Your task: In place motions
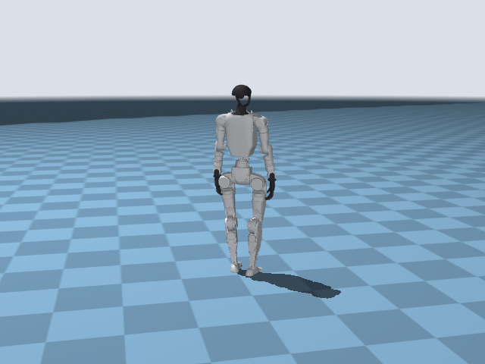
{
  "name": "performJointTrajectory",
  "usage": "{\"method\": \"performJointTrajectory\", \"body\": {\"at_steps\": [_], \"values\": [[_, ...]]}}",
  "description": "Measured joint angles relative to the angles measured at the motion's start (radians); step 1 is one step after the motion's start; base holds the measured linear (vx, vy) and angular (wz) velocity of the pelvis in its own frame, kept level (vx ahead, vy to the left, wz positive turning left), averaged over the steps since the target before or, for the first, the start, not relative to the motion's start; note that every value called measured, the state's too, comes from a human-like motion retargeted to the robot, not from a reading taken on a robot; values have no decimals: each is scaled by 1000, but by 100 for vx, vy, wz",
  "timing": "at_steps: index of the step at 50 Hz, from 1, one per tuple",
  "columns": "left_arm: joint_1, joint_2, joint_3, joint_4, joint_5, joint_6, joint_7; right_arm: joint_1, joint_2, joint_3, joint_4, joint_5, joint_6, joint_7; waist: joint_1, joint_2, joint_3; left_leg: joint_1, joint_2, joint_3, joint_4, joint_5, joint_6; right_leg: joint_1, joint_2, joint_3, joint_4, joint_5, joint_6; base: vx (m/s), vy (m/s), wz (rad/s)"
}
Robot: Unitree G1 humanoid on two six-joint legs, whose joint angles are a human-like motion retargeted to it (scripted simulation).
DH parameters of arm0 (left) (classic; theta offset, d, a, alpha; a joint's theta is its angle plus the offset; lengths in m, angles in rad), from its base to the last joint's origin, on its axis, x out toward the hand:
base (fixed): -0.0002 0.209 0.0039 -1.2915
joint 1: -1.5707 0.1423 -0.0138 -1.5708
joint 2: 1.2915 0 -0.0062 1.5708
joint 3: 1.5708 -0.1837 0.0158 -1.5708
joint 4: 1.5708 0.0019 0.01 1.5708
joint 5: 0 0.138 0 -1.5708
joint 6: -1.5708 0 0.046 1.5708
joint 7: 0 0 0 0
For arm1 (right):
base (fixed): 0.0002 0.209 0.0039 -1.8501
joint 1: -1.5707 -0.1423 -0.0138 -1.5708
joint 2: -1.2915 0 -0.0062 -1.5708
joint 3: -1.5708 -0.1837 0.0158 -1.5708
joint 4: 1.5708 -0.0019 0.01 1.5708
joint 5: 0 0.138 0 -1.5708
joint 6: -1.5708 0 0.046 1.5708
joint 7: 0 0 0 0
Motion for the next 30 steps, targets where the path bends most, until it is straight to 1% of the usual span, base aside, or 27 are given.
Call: {"method": "performJointTrajectory", "body": {"at_steps": [14, 30], "values": [[-1, -10, -11, -7, -6, -4, -2, -4, 10, 8, 3, 0, 1, -2, -23, -5, 5, 5, 14, 26, -5, -6, 1, -11, 15, 22, 0, 4, -3, -26, 2, -11], [-3, -12, -11, -11, -9, -5, -2, -9, 21, 19, -2, 4, 2, 0, -38, 3, 5, 5, 22, 44, -8, -11, -1, -21, 23, 38, -3, 7, -4, -3, 1, -2]]}}
